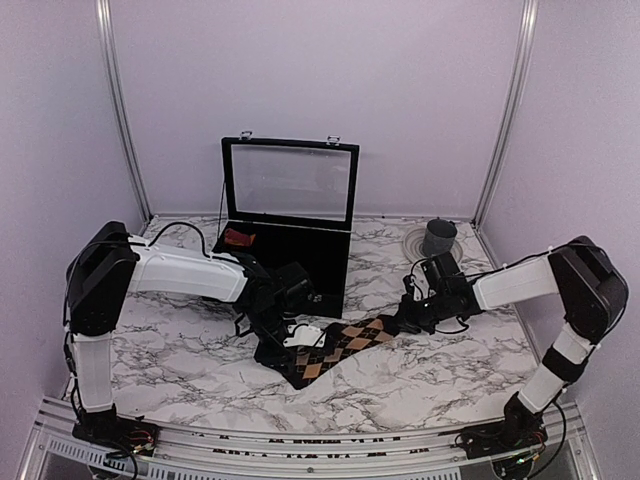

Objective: Roll the socks
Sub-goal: Adjust the sock at the center of the board.

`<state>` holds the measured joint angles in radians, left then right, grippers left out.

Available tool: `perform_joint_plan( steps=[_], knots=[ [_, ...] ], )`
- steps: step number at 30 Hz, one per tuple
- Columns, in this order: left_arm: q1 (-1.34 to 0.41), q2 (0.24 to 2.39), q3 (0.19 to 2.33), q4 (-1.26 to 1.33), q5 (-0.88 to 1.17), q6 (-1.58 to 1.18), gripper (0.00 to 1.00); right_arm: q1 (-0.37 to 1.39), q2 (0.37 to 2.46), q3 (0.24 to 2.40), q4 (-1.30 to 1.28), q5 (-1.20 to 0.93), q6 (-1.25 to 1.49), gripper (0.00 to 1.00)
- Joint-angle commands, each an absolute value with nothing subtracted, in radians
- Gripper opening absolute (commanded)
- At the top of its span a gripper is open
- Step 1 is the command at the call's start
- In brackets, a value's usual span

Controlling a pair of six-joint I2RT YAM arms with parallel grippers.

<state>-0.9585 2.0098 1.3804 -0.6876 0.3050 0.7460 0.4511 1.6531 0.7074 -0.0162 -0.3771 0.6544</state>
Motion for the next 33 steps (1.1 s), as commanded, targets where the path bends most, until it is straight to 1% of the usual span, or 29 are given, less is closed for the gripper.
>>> perform_joint_plan(
  steps=[1,4,5,7,10,11,14,16,18,19,22,24,25,26,27,28,30,33],
  knots=[
    [-0.987,2.0,1.365,-0.796,0.445,0.742,0.33,0.447,1.647,0.781,-0.139,-0.27,0.566,0.0],
    [-0.989,2.007,1.372,-0.824,0.508,0.709,0.36,0.448,1.619,0.814,-0.139,-0.247,0.548,0.0],
    [-0.989,2.011,1.376,-0.832,0.522,0.696,0.38,0.448,1.607,0.814,-0.122,-0.256,0.552,0.0],
    [-0.989,2.013,1.385,-0.846,0.554,0.673,0.43,0.448,1.58,0.797,-0.059,-0.323,0.576,0.03],
    [-0.981,1.999,1.404,-0.869,0.607,0.638,0.55,0.457,1.551,0.758,0.031,-0.398,0.617,0.07],
    [-0.974,1.99,1.413,-0.876,0.626,0.628,0.62,0.466,1.541,0.742,0.055,-0.409,0.628,0.08],
    [-0.95,1.949,1.44,-0.9,0.64,0.597,0.76,0.513,1.511,0.709,0.115,-0.418,0.658,0.09],
    [-0.93,1.905,1.452,-0.902,0.608,0.581,0.84,0.555,1.501,0.683,0.16,-0.414,0.695,0.1],
    [-0.906,1.843,1.444,-0.881,0.558,0.56,0.89,0.595,1.511,0.65,0.234,-0.406,0.736,0.1],
    [-0.893,1.813,1.438,-0.86,0.515,0.537,0.91,0.607,1.527,0.634,0.269,-0.412,0.755,0.1],
    [-0.861,1.752,1.442,-0.811,0.297,0.455,0.98,0.62,1.584,0.597,0.349,-0.417,0.795,0.1],
    [-0.805,1.737,1.429,-0.748,0.15,0.395,0.99,0.62,1.619,0.584,0.381,-0.411,0.804,0.1],
    [-0.737,1.738,1.421,-0.723,0.116,0.376,0.99,0.62,1.637,0.582,0.384,-0.4,0.804,0.1],
    [-0.702,1.751,1.43,-0.733,0.138,0.379,0.99,0.62,1.654,0.583,0.385,-0.394,0.803,0.09],
    [-0.637,1.77,1.457,-0.773,0.204,0.376,0.99,0.62,1.672,0.587,0.378,-0.389,0.799,0.09],
    [-0.549,1.789,1.483,-0.814,0.301,0.369,0.99,0.62,1.689,0.594,0.363,-0.381,0.795,0.08],
    [-0.474,1.784,1.49,-0.839,0.456,0.354,0.99,0.62,1.718,0.607,0.337,-0.36,0.784,0.07],
    [-0.486,1.648,1.368,-0.706,0.42,0.385,0.99,0.619,1.734,0.625,0.302,-0.341,0.754,0.06]
  ],
)
